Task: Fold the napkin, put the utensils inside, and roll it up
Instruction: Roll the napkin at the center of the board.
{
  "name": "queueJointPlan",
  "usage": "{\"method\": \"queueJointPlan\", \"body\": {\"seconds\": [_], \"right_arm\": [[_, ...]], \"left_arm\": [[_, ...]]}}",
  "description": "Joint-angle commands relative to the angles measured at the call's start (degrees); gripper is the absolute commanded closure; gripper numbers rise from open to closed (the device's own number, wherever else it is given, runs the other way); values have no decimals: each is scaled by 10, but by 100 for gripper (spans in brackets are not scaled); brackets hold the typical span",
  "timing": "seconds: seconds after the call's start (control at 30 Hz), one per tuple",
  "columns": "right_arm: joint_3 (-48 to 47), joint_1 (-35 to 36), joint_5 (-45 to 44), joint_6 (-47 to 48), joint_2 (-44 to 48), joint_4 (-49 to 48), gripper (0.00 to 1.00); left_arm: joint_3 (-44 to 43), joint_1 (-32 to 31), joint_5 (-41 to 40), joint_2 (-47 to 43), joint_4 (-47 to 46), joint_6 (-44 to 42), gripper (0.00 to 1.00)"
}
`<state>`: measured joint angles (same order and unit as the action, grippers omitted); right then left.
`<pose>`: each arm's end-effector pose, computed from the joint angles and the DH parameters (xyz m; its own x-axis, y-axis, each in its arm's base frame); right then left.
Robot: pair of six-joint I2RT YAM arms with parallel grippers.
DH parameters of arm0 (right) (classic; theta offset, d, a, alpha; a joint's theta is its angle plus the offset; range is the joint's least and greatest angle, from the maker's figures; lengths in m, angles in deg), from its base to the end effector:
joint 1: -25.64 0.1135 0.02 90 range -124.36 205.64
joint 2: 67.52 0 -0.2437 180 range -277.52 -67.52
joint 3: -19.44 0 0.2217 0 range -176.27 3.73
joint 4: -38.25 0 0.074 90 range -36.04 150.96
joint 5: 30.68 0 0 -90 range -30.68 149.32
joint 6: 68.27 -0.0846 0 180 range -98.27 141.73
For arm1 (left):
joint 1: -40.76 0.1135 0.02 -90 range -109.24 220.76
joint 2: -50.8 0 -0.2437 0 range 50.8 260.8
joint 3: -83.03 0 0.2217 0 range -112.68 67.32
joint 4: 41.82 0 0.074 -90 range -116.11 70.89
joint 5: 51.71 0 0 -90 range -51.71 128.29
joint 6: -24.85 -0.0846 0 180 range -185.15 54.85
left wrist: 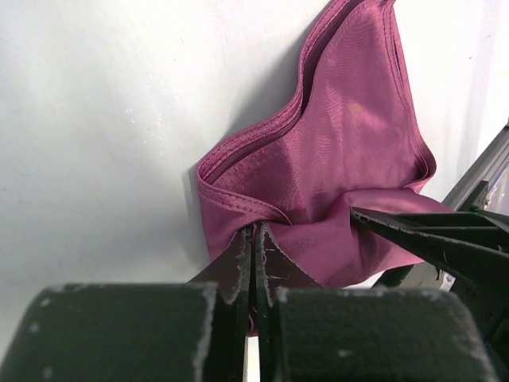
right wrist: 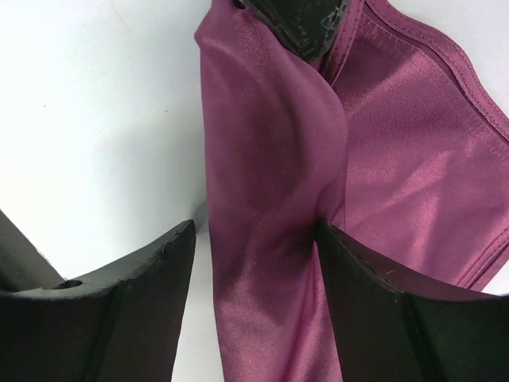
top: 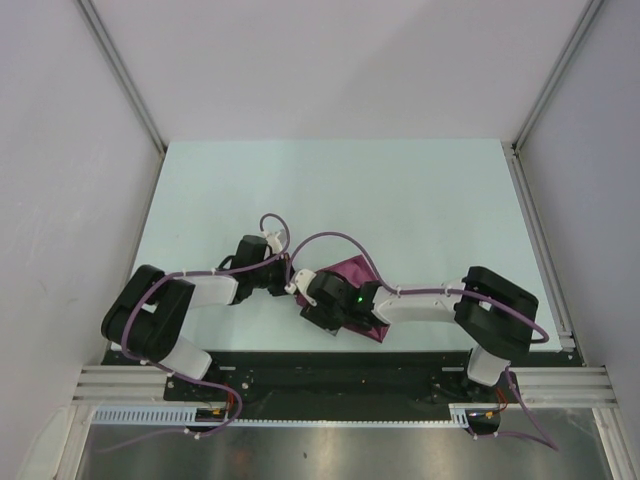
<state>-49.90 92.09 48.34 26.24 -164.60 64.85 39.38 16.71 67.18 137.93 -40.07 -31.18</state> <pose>0.1497 0.3032 0.1245 -0.2563 -0.7814 -0.5690 -0.8784 0.4339 -0.2001 0.2326 -0.1486 0.0992 -0.9107 -0.1293 -0.3924 0.1914 0.7097 -0.6780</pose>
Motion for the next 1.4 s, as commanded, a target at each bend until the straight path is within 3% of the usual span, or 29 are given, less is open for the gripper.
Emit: {"method": "queueJointPlan", "body": {"seconds": [0.0, 0.17, 0.23, 0.27, 0.43, 0.53, 0.67, 0.8, 0.97, 1.37], "right_arm": [[-1, -13, 10, -3, -12, -5, 34], [-14, -39, 72, -10, -29, 20, 52], [-16, -43, 88, -13, -30, 29, 60], [-18, -45, 104, -15, -32, 40, 63], [-31, -67, 199, -41, -34, 82, 74], [-31, -84, 249, -56, -29, 92, 75], [-29, -115, 319, -71, -29, 88, 76], [-33, -156, 398, -80, -47, 84, 76], [-49, -188, 477, -77, -85, 90, 76], [-43, -233, 551, -75, -123, 78, 77]], "left_arm": [[-15, -3, -17, 7, 20, -23, 100], [-20, -3, -18, -2, 22, -26, 96], [-24, -2, -34, -19, 33, -27, 88], [-25, -2, -42, -28, 38, -28, 76], [-21, -1, -108, -96, 69, -32, 48], [-3, 0, -145, -129, 77, -31, 41], [34, 1, -161, -189, 62, -26, 40], [78, 0, -105, -213, -17, -27, 40], [88, -11, -35, -190, -72, -30, 39], [62, -37, -28, -95, -128, -18, 41]]}}
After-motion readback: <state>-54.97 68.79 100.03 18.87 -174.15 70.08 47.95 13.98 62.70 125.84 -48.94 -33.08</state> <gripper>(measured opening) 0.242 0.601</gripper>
